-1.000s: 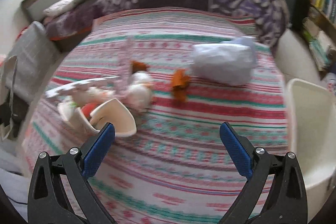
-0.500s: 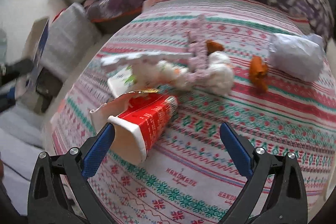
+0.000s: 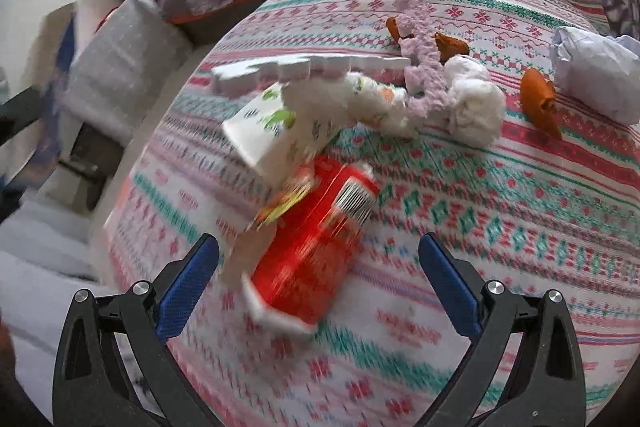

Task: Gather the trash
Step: 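Lift the carton with the left tool while the right tool grasps the red tube, then carry the red tube and carton to the white bin and release both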

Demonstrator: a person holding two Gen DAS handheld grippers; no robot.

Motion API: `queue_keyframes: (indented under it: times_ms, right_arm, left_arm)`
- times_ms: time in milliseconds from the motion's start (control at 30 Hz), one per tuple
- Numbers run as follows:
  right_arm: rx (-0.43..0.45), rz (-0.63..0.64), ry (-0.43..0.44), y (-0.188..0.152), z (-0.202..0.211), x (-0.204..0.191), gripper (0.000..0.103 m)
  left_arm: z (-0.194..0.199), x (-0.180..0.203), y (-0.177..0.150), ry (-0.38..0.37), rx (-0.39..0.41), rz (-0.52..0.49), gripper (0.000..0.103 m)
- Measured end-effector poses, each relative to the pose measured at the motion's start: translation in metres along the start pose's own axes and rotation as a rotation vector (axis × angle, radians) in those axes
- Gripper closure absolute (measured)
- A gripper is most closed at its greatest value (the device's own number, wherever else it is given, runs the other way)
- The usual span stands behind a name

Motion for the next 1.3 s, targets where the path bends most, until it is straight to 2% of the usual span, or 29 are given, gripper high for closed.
queue_keyframes:
  times_ms: [100,200,267,300,333,367,467,667,967,1200,1300]
  right_arm:
    - [-0.033,-0.049,-0.037,0.001,-0.019,-0.001,0.006]
    - [0.003,-0.052,-0.032,0.007,-0.019,-0.008,0.009]
    - [0.017,-0.038,-0.04,0.006,-0.02,-0.011,0.035]
    - [0.019,-0.009,-0.064,0.004,-0.02,-0.009,0.039]
    - [0.023,0.003,-0.071,0.004,-0.02,-0.01,0.048]
    - [0.018,0.003,-0.054,0.003,-0.019,-0.01,0.051]
    - [-0.004,-0.027,-0.014,0.001,-0.015,-0.007,0.069]
    - [0.013,-0.042,0.005,0.001,0.006,0.005,0.072]
    - [0.14,-0.069,-0.01,0.025,0.054,0.033,0.072]
    - [0.263,-0.083,-0.089,0.043,0.088,0.068,0.072]
    - [0.312,-0.092,-0.146,0.049,0.099,0.083,0.071]
  left_arm:
    - [0.0,-0.004,0.001,0.007,0.0,0.009,0.046]
    - [-0.003,-0.007,-0.001,0.019,-0.009,0.015,0.046]
    - [-0.006,-0.008,-0.003,0.026,-0.016,0.012,0.046]
    - [-0.006,-0.008,-0.003,0.031,-0.018,0.009,0.046]
    - [-0.007,-0.009,-0.003,0.036,-0.018,0.009,0.046]
    - [-0.007,-0.01,-0.003,0.039,-0.017,0.013,0.046]
    - [-0.007,-0.01,-0.003,0.044,-0.01,0.023,0.046]
    - [-0.009,-0.004,-0.003,0.059,0.003,0.011,0.046]
    - [-0.017,0.024,-0.001,0.05,0.024,-0.028,0.046]
    - [-0.027,0.055,-0.002,0.059,0.049,-0.097,0.046]
    - [-0.032,0.07,-0.004,0.098,0.07,-0.149,0.046]
Point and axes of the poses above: each gripper's, at about its wrist camera, not at the fingertips, and z roughly against the way its jaws point, x to its right, y to its top, the point moved 10 cm from there along -z, roughly the way its jaws point, and after that the axes turned 13 degrees about -y, right-handed, at the moved point
